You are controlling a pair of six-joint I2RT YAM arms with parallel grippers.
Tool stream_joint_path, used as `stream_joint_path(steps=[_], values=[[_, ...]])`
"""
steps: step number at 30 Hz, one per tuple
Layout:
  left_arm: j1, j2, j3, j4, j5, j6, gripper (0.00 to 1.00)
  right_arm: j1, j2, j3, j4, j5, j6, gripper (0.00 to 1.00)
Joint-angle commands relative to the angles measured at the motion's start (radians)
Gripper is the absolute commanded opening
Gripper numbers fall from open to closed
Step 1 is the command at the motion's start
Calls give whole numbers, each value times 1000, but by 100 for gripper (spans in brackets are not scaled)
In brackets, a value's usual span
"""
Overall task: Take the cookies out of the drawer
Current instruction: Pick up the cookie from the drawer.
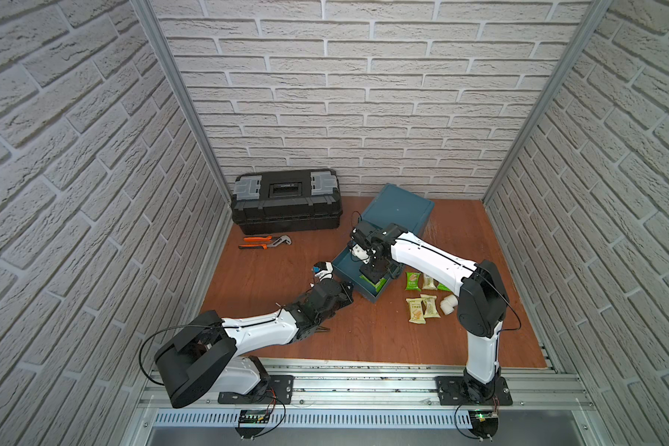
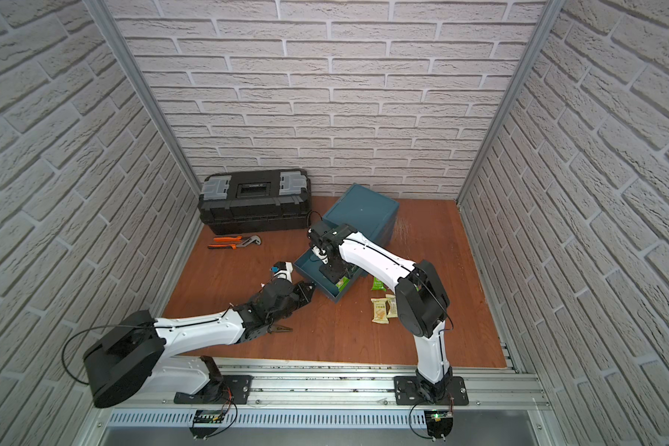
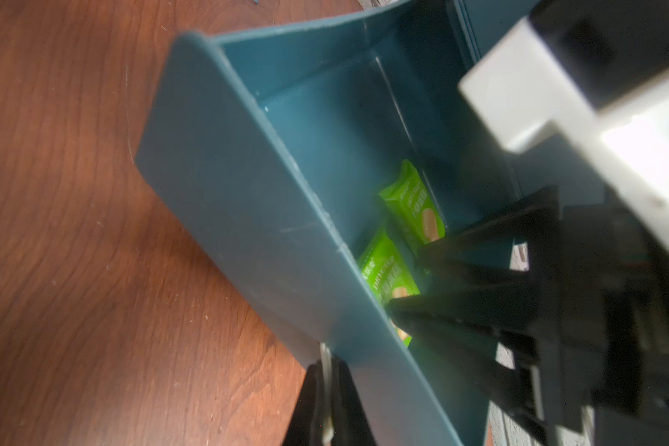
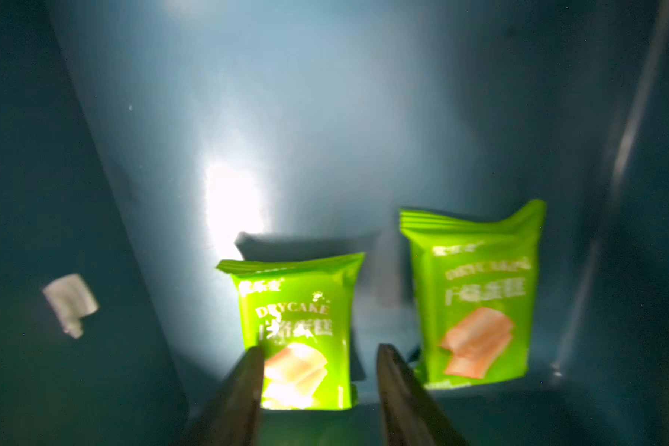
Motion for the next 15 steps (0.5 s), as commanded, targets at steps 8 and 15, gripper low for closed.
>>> stream_joint_path(steps=[8, 15], values=[[8, -2, 30, 30, -7, 10, 0, 21, -32, -35, 10, -42, 8, 63], [8, 3, 39, 31, -2, 17, 0, 20, -3, -43, 16, -19, 5, 63]])
